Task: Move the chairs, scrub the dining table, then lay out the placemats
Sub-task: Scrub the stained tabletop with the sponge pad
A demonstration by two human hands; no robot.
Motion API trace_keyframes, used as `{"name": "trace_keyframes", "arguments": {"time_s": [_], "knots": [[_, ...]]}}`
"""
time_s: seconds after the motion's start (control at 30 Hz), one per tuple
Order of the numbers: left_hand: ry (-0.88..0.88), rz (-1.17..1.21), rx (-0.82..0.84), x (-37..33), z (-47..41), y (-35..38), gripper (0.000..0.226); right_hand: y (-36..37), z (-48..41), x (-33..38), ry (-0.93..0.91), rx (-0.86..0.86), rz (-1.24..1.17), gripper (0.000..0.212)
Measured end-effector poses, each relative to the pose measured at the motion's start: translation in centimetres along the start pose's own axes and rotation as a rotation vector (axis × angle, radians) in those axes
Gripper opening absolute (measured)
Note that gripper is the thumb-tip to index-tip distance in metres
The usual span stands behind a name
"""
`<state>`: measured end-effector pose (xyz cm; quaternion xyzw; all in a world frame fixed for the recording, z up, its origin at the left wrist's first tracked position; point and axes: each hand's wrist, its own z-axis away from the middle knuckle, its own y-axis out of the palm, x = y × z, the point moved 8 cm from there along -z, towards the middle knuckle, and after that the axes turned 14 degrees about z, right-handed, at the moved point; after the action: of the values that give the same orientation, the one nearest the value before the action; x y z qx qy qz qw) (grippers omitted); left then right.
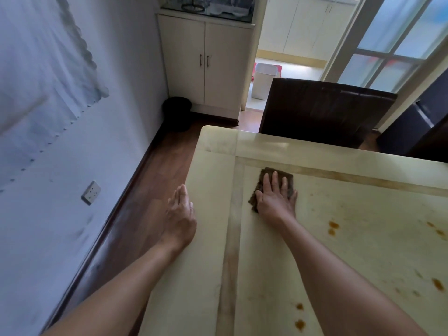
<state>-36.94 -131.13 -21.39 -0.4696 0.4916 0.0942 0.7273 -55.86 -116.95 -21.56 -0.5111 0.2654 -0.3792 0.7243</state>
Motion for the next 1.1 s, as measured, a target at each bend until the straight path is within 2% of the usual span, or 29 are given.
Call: {"name": "trace_keyframes", "arguments": {"time_s": [0.13,0.27,0.4,0.5,0.63,0.9,1.1], "knots": [[0.016,-0.018,0.045,0.7,3.8,-0.4,0.055,0.4,1.4,7.1,-0.189,0.008,0.034,0.06],[0.017,-0.051,0.067,1.5,6.9,-0.7,0.073,1.5,4.3,13.2,-0.392,0.011,0.079,0.059],[0.011,-0.004,0.053,2.4,9.2,-1.0,0.064,3.0,7.8,15.4,-0.525,-0.003,0.115,0.057],[0.014,-0.013,0.018,2.6,9.8,-1.3,0.069,3.6,9.5,15.3,-0.55,-0.014,0.124,0.057],[0.042,-0.042,-0.012,2.0,10.0,-1.3,0.069,3.3,9.2,12.4,-0.479,-0.024,0.085,0.057],[0.027,-0.011,-0.04,2.1,10.0,-1.4,0.068,3.1,8.6,-1.7,-0.123,-0.009,0.079,0.057],[0.024,-0.05,-0.022,1.8,9.9,-1.3,0.071,3.4,8.8,-2.1,-0.019,0.024,0.019,0.059]]}}
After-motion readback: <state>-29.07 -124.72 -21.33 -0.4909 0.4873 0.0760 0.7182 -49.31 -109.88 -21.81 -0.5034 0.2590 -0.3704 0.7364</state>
